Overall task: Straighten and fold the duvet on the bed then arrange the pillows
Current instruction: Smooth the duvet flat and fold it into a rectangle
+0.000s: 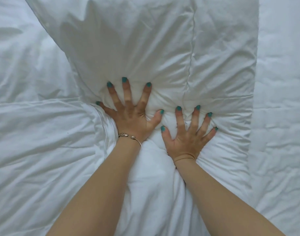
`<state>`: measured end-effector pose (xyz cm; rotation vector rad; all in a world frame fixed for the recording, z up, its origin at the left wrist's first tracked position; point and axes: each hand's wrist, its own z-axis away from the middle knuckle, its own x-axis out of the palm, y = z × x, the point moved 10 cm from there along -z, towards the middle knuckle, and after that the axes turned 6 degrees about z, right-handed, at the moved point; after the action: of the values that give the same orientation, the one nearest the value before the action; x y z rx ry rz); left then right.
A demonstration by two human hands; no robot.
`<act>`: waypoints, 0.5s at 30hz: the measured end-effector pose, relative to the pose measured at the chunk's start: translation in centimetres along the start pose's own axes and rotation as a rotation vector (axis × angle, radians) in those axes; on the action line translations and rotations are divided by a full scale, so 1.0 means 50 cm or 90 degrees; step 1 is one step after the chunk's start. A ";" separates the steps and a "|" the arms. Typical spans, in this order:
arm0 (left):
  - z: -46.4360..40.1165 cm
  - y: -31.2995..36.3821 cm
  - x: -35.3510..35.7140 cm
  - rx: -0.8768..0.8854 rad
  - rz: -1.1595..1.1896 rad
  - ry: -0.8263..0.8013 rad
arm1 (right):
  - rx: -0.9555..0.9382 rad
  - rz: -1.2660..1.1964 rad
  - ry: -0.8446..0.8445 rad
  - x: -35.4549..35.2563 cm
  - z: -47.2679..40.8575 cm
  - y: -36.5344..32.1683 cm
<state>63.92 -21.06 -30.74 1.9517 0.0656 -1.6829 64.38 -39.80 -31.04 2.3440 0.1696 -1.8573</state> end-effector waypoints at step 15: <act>-0.010 0.017 -0.007 0.013 0.021 0.026 | 0.028 0.093 0.123 -0.035 -0.017 -0.002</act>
<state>64.61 -21.48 -30.04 1.9909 0.0319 -1.6291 64.77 -39.57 -29.13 2.4896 -0.0232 -1.5849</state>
